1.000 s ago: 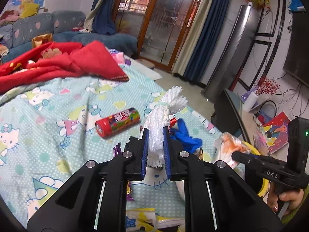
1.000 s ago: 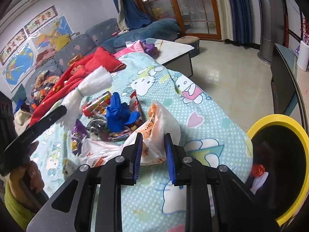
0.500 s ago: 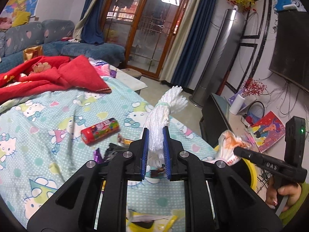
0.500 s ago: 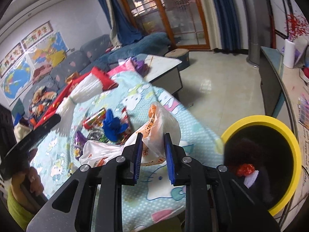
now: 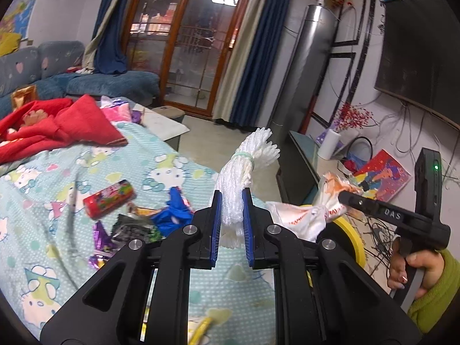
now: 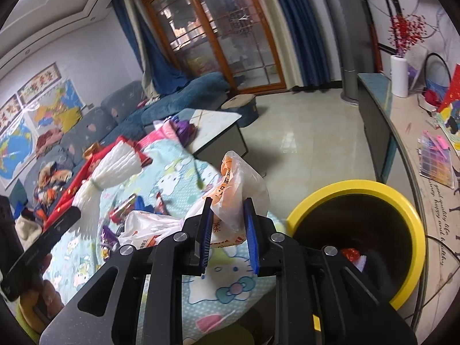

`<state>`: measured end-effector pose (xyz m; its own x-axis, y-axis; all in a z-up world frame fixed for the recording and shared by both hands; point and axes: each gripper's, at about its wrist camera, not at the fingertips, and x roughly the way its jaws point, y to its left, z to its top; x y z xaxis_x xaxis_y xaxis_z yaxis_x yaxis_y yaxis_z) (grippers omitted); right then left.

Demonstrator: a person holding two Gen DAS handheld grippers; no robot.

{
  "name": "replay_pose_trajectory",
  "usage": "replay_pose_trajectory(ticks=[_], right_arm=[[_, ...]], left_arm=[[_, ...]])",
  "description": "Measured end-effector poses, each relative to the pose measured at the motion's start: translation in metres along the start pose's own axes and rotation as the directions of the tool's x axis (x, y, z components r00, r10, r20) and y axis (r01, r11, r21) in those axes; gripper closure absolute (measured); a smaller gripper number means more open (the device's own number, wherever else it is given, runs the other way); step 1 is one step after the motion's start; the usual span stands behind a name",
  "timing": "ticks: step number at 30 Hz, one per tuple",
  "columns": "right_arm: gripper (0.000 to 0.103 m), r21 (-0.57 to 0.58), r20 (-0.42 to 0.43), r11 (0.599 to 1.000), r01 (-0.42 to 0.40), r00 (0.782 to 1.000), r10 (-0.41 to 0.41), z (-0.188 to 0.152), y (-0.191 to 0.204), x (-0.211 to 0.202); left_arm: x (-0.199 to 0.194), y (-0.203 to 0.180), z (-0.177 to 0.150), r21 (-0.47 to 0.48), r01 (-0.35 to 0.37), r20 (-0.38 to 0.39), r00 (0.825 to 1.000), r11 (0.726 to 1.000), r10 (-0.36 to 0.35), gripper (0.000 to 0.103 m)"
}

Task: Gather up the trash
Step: 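Carry both items over the yellow bin and open both tools to drop them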

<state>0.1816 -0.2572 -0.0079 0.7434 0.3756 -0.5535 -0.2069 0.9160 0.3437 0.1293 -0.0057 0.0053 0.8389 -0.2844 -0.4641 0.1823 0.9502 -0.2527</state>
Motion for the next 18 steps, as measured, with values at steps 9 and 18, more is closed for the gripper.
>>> replay_pose_trajectory(ticks=[9,18], right_arm=[[0.082,0.068,0.045,0.997,0.045,0.998,-0.048,0.003,-0.03,-0.02],[0.082,0.152,0.09,0.982,0.111,0.988,-0.126,0.005,-0.074,-0.04]], left_arm=[[0.006,-0.031,-0.004,0.055,0.044,-0.018,0.999,0.998,-0.043,0.094],[0.019,-0.063,-0.011,0.101,0.1,-0.058,0.994,0.99,-0.094,0.094]])
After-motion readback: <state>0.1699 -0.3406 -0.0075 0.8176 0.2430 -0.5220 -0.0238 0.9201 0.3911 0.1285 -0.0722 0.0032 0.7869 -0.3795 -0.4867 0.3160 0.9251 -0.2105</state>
